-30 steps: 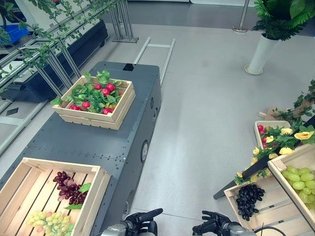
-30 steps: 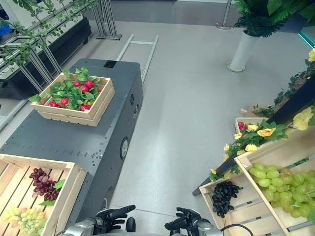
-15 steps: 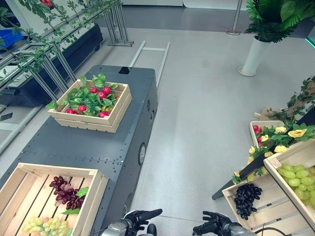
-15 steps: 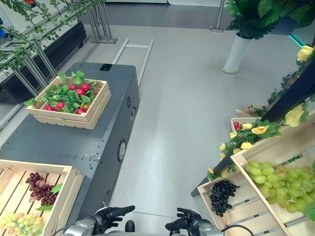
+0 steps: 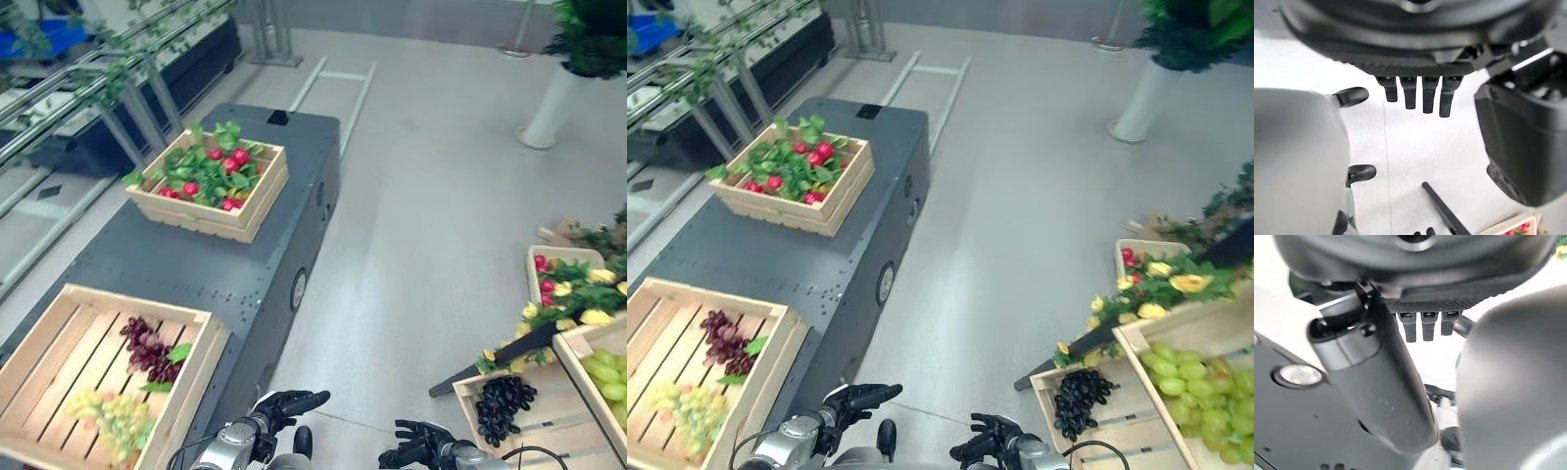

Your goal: Pick up the fruits from the basket on one side to the basket on the other side

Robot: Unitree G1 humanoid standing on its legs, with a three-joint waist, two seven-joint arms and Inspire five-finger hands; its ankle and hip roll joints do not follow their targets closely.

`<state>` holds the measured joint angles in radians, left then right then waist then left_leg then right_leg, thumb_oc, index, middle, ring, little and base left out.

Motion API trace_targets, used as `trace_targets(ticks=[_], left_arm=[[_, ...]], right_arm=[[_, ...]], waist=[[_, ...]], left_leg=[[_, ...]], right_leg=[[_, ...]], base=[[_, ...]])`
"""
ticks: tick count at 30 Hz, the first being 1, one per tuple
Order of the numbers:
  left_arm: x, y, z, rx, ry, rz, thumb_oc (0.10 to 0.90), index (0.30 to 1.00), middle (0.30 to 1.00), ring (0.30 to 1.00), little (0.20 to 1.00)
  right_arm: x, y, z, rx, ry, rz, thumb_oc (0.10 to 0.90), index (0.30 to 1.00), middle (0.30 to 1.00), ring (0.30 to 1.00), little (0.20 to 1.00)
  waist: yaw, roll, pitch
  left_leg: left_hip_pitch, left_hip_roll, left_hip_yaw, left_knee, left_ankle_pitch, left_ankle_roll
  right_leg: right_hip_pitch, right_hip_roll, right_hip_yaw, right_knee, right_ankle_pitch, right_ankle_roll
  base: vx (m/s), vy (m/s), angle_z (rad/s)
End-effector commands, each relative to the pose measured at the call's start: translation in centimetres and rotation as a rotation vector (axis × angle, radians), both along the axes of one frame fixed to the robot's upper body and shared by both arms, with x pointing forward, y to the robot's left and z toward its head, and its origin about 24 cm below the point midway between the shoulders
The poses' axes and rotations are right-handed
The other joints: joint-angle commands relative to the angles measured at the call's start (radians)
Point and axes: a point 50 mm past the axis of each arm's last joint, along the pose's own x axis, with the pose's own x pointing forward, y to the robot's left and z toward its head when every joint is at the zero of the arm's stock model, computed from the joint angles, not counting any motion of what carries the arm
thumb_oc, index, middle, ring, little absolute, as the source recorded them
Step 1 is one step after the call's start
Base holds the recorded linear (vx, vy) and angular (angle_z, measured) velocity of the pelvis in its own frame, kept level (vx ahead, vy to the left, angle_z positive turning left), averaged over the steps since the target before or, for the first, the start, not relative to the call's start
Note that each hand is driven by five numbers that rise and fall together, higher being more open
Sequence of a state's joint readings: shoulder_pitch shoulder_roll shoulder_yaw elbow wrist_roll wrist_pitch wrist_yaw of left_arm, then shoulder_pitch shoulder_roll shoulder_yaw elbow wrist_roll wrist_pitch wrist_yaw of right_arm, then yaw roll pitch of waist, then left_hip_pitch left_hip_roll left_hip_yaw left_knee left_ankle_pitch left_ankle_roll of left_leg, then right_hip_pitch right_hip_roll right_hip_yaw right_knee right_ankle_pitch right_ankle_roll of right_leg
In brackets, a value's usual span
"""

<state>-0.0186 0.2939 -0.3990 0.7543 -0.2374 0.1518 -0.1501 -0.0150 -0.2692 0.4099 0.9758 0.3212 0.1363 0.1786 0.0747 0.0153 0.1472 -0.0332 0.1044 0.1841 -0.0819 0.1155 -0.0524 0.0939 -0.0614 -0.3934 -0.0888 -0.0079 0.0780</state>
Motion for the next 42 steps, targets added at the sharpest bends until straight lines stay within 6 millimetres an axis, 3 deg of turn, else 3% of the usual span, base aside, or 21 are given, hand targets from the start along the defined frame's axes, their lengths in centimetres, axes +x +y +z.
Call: trace_targets(ticks=[1,3,5,7,10,19,25,29,31,32,34,37,42], left_arm=[[4.1,-1.4,2.7,-0.02,-0.162,-0.165,0.8,0.9,0.9,0.9,0.9],[4.0,-1.3,2.8,-0.034,-0.185,-0.162,0.8,0.9,0.9,0.9,0.9],[4.0,-1.3,3.0,-0.037,-0.199,-0.166,0.8,0.9,0.9,0.9,0.9],[4.4,-1.7,3.4,-0.043,-0.231,-0.202,0.8,0.9,0.9,0.9,0.9],[5.1,-2.4,4.0,-0.044,-0.27,-0.241,0.8,0.9,0.9,0.9,0.9],[6.6,-2.2,6.2,-0.028,-0.398,-0.24,0.8,0.9,0.9,0.9,0.9],[8.2,-2.0,8.8,-0.026,-0.535,-0.252,0.8,0.9,0.9,0.9,0.9],[8.8,-1.9,10.3,-0.027,-0.62,-0.256,0.8,0.9,0.9,0.9,0.9],[9.2,-2.0,11.7,-0.044,-0.674,-0.27,0.8,0.9,0.9,0.9,0.9],[9.2,-2.0,11.7,-0.044,-0.674,-0.27,0.8,0.9,0.9,0.9,0.9],[9.5,-2.3,12.9,-0.042,-0.731,-0.307,0.8,0.9,0.9,0.9,0.9],[9.8,-2.6,14.1,-0.047,-0.784,-0.308,0.8,0.9,0.9,0.9,0.9],[10.0,-2.9,15.2,-0.08,-0.851,-0.323,0.8,0.9,0.9,0.9,0.9]], right_arm=[[2.8,0.0,1.1,0.019,-0.1,-0.01,0.8,0.9,0.9,0.9,0.9],[2.9,-0.5,1.2,0.007,-0.098,-0.002,0.8,0.9,0.9,0.9,0.9],[2.6,-0.9,1.1,0.002,-0.092,-0.007,0.8,0.9,0.9,0.9,0.9],[1.8,-1.2,0.8,-0.002,-0.079,-0.027,0.8,0.9,0.9,0.9,0.9],[1.3,-1.2,0.6,-0.01,-0.071,-0.04,0.8,0.9,0.9,0.9,0.9],[1.1,-0.6,0.5,-0.01,-0.071,-0.038,0.8,0.9,0.9,0.9,0.9],[1.8,-0.3,1.0,-0.001,-0.11,-0.096,0.8,0.9,0.9,0.9,0.9],[2.0,-0.6,1.1,-0.008,-0.135,-0.125,0.8,0.9,0.9,0.9,0.9],[2.1,-1.0,1.3,-0.004,-0.158,-0.168,0.8,0.9,0.9,0.9,0.9],[2.1,-1.0,1.3,-0.004,-0.158,-0.168,0.8,0.9,0.9,0.9,0.9],[2.0,-1.3,1.3,0.011,-0.172,-0.211,0.8,0.9,0.9,0.9,0.9],[1.7,-1.0,1.2,0.037,-0.179,-0.227,0.8,0.9,0.9,0.9,0.9],[1.3,-0.8,0.9,0.06,-0.159,-0.284,0.8,0.9,0.9,0.9,0.9]], waist=[[0.018,-0.058,0.03],[0.028,-0.063,0.035],[0.023,-0.058,0.025],[-0.004,-0.044,0.005],[-0.024,-0.029,-0.003],[0.009,-0.021,-0.027],[0.032,-0.018,-0.014],[0.03,-0.015,0.017],[0.015,-0.015,0.035],[0.015,-0.015,0.035],[-0.01,-0.025,0.038],[-0.016,-0.051,0.037],[-0.028,-0.074,0.033]], left_leg=[[0.016,0.024,0.107,0.11,-0.056,-0.065],[0.019,0.013,0.076,0.144,-0.074,-0.058],[0.039,0.027,0.1,0.116,-0.062,-0.063],[0.085,0.062,0.211,0.035,-0.027,-0.077],[0.103,0.071,0.295,-0.001,-0.018,-0.082],[0.113,-0.018,0.217,-0.005,-0.08,-0.021],[0.127,-0.07,0.192,-0.005,-0.119,0.022],[0.137,-0.1,0.155,-0.005,-0.139,0.057],[0.138,-0.114,0.1,-0.005,-0.147,0.074],[0.138,-0.114,0.1,-0.005,-0.147,0.074],[0.119,-0.124,0.029,-0.005,-0.135,0.081],[0.112,-0.137,-0.013,-0.005,-0.147,0.085],[0.11,-0.136,-0.071,-0.001,-0.166,0.096]], right_leg=[[-0.025,-0.025,-0.02,0.001,0.036,0.007],[-0.029,-0.039,-0.024,0.005,0.047,0.01],[-0.026,-0.042,-0.037,0.003,0.047,0.013],[-0.013,-0.048,-0.084,0.001,0.04,0.015],[0.002,-0.057,-0.137,0.006,0.041,0.02],[0.015,-0.117,-0.15,0.027,0.056,0.073],[-0.03,-0.207,-0.167,0.158,0.091,0.101],[-0.096,-0.269,-0.119,0.328,0.146,0.129],[-0.136,-0.251,-0.036,0.386,0.142,0.13],[-0.137,-0.25,-0.036,0.386,0.142,0.13],[-0.153,-0.173,0.063,0.291,0.137,0.111],[-0.149,-0.155,0.136,0.148,0.185,0.13],[-0.166,-0.149,0.241,0.06,0.245,0.144]], base=[[-0.07,0.048,0.76],[-0.06,0.102,0.71],[-0.03,0.15,0.24],[-0.01,0.21,0.38],[-0.03,0.23,0.65],[0.01,0.285,0.56],[0.02,0.257,0.28],[0.01,0.209,0.25],[0.0,0.111,0.29],[0.01,0.008,0.36],[-0.02,-0.077,0.53],[0.03,-0.14,0.95],[0.12,-0.218,0.69]])
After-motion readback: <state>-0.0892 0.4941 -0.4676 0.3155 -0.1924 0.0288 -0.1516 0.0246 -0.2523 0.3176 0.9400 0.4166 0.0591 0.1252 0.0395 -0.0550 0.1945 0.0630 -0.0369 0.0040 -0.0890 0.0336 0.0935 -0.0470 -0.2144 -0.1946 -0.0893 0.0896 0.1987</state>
